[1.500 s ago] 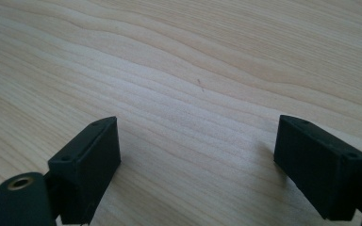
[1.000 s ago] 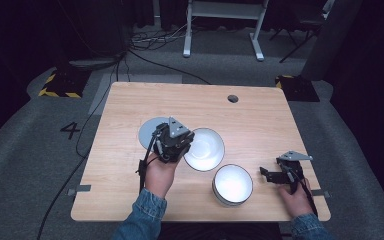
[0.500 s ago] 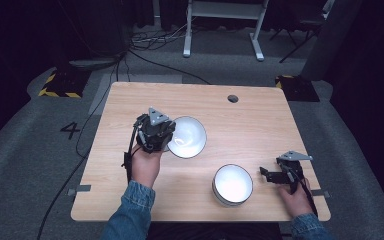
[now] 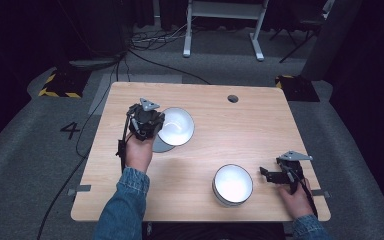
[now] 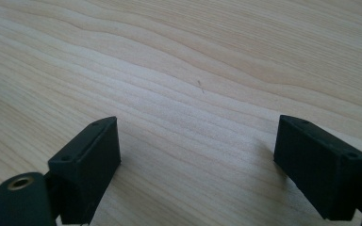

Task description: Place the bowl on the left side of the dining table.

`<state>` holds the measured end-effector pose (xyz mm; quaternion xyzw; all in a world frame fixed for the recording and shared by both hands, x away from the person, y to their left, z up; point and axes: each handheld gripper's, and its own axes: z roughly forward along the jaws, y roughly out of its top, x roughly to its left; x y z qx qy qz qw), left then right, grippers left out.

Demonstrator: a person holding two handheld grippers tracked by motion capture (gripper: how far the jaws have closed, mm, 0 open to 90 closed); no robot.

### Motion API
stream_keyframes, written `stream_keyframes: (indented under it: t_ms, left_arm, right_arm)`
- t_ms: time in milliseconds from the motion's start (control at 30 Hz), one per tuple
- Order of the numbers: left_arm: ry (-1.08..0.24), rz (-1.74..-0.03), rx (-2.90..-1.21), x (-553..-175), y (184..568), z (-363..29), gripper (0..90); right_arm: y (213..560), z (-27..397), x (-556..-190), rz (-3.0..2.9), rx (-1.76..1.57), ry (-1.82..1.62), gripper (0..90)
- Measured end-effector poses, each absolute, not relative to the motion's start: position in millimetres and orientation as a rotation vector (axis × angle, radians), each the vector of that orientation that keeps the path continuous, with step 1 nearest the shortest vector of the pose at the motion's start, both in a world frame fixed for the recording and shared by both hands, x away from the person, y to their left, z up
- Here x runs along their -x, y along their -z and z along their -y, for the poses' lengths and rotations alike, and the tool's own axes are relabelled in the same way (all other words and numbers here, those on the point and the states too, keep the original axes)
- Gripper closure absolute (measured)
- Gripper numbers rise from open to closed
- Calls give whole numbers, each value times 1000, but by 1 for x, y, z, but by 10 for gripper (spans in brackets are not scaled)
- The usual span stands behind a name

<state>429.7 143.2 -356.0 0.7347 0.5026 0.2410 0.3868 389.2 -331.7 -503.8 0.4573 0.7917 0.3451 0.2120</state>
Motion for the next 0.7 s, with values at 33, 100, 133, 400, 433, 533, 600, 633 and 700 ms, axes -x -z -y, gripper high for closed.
stream_keyframes:
  t_ms: [33,100,133,400,433,533,600,633,700]
  left_arm:
    - [-615,-1285,-1868,-432,357,-146,802]
    - [-604,-1300,-1853,-438,359,-151,802]
    - [-596,-1308,-1858,-440,360,-154,801]
    - [-585,-1363,-1833,-456,366,-166,800]
    - [-588,-1370,-1831,-457,367,-168,800]
    - [-574,-1394,-1813,-463,371,-170,800]
    - [-564,-1412,-1809,-467,373,-172,800]
    - [-556,-1418,-1807,-468,374,-172,799]
    - [-567,-1433,-1812,-473,377,-174,799]
  right_arm:
    - [504,332,-389,-2200,-1268,-957,153]
    - [504,332,-389,-2200,-1268,-957,154]
    - [504,332,-389,-2200,-1269,-957,154]
    - [504,332,-389,-2200,-1268,-957,153]
    - [504,332,-389,-2200,-1269,-957,153]
    - [504,332,-389,-2200,-1269,-957,153]
    - [504,332,-389,-2200,-1269,-957,153]
    - [504,332,-389,-2200,-1269,-958,153]
    - [504,332,-389,-2200,-1268,-957,154]
